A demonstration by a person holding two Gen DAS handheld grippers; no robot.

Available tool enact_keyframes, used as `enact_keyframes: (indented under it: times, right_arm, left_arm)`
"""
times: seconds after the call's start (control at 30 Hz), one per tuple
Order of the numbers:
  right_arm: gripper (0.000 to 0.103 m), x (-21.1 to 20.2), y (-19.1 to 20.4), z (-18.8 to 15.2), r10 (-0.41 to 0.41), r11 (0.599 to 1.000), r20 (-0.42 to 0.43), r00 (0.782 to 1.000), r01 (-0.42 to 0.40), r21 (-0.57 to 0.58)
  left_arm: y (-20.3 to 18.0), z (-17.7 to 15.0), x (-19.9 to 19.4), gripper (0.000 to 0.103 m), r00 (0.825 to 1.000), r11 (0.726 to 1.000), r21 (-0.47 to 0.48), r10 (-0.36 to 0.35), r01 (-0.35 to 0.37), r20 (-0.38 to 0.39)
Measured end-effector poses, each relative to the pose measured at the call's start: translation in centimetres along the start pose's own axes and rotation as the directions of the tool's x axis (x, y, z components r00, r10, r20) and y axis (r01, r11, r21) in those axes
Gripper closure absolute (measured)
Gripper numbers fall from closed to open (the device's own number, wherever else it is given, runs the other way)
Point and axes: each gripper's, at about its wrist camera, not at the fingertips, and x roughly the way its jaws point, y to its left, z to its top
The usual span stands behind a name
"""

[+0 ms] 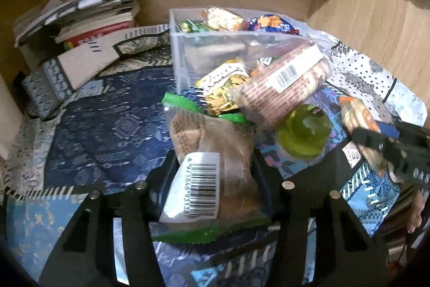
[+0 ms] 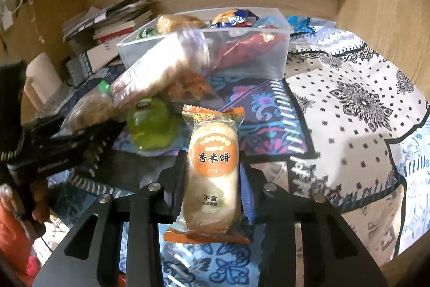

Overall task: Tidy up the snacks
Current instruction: 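Grasp the barcoded clear bread bag with the left gripper while the right grasps the orange-labelled rice cake, then carry the bread bag and rice cake into the clear box and release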

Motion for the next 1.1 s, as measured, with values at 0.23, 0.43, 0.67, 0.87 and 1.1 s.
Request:
enact_keyframes:
  times: [0.23, 0.43, 0.67, 0.87, 1.1]
  right_arm:
    - [0.071, -1.1, -0.6, 2.4, -0.009, 1.000, 0.075, 0.997, 0.008, 0.007]
    - [0.071, -2.2, -0.8, 5.0, -0.010, 1.000, 0.146, 0.989, 0.010, -0.004]
    - [0.071, -2.5, -1.0, 8.2, 0.009, 0.999, 0.202, 0.979, -0.001, -0.038]
    - [0.071, -2.0, -1.1, 11.1, 0.038, 0.997, 0.235, 0.971, -0.022, -0.071]
    - [0.071, -0.7, -1.4, 14.3, 0.037, 0.995, 0.257, 0.966, -0.012, -0.095]
  left_arm:
    - [1.5, 1.8, -2.8, 0.051, 0.998, 0.998, -0.048, 0.033, -0.030, 0.061]
    - [1.1, 4.8, -5.0, 0.051, 0.989, 0.999, -0.043, 0.035, -0.029, 0.142]
    - [0.2, 8.4, -5.5, 0.051, 0.980, 0.999, -0.032, 0.009, -0.003, 0.199]
    - [-1.2, 11.7, -5.2, 0.051, 0.970, 1.000, -0.012, 0.005, -0.002, 0.242]
    - [-1.4, 15.2, -2.9, 0.051, 0.969, 1.000, -0.015, -0.005, 0.009, 0.245]
